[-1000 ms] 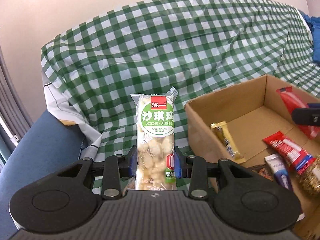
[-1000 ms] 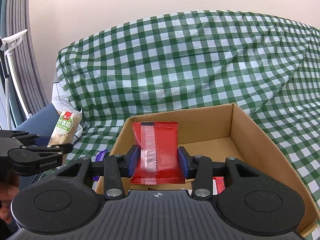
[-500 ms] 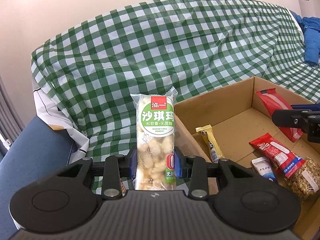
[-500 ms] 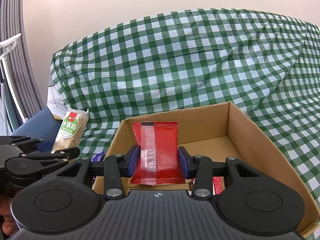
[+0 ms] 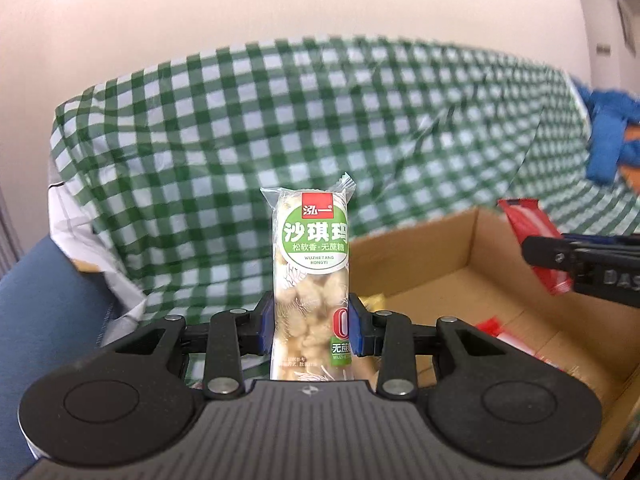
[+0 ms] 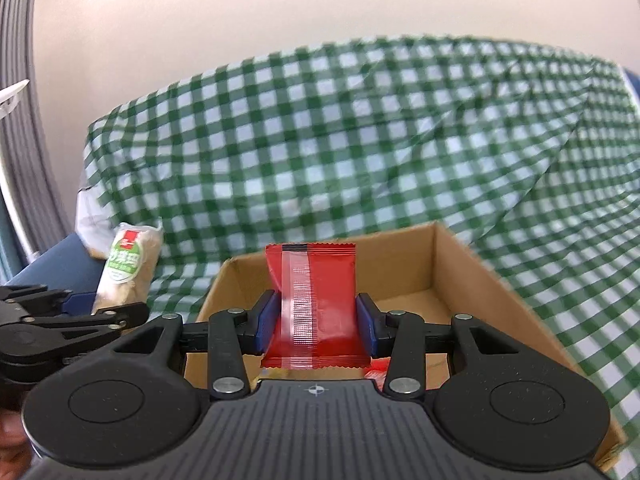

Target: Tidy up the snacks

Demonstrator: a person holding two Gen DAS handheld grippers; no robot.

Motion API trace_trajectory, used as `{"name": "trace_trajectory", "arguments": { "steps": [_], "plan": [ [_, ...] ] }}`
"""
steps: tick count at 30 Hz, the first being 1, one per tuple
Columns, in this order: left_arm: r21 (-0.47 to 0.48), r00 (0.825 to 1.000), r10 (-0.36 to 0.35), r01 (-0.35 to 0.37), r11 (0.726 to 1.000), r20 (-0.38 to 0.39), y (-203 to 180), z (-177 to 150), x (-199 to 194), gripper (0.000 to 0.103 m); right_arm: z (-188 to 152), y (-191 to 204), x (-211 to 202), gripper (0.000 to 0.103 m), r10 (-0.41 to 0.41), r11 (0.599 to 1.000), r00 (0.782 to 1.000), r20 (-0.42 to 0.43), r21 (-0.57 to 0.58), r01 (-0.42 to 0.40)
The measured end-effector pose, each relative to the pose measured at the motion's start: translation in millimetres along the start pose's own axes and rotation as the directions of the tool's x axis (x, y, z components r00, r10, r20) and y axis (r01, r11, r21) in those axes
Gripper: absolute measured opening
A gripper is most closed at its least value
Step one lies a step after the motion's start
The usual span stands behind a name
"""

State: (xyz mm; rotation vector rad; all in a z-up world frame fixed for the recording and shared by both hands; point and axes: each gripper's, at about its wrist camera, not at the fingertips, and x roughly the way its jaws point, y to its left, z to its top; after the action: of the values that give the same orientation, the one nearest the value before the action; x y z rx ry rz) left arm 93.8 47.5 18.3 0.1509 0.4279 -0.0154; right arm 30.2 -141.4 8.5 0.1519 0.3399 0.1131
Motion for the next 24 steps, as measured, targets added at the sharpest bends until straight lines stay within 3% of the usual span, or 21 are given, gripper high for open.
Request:
{"name": "trace_trajectory", "arguments": {
  "steps": [5, 10, 24],
  "plan": [
    [-0.008, 0.997, -0.044, 0.045, 0.999, 0.061, -18.1, 3.1, -8.9, 0.039, 2.8, -10.4, -4.8, 0.044, -0.095, 0.995, 0.994, 0.057, 0.021, 0.093],
    [-0.010, 0.996, -0.070, 0.071, 0.997, 0.060, -31.7, 2.2, -7.2, 0.039, 3.4, -21.4, -7.0, 0.044, -0.154, 0.988, 0.985, 0.076, 0.044, 0.151],
    [0.020, 0.987, -0.139, 0.138, 0.990, 0.074, -52.2, -1.0, -6.1, 0.039, -0.2, -26.7, -5.8, 0.044, -0.216, 0.976, 0.973, 0.081, 0.061, 0.211]
  ]
}}
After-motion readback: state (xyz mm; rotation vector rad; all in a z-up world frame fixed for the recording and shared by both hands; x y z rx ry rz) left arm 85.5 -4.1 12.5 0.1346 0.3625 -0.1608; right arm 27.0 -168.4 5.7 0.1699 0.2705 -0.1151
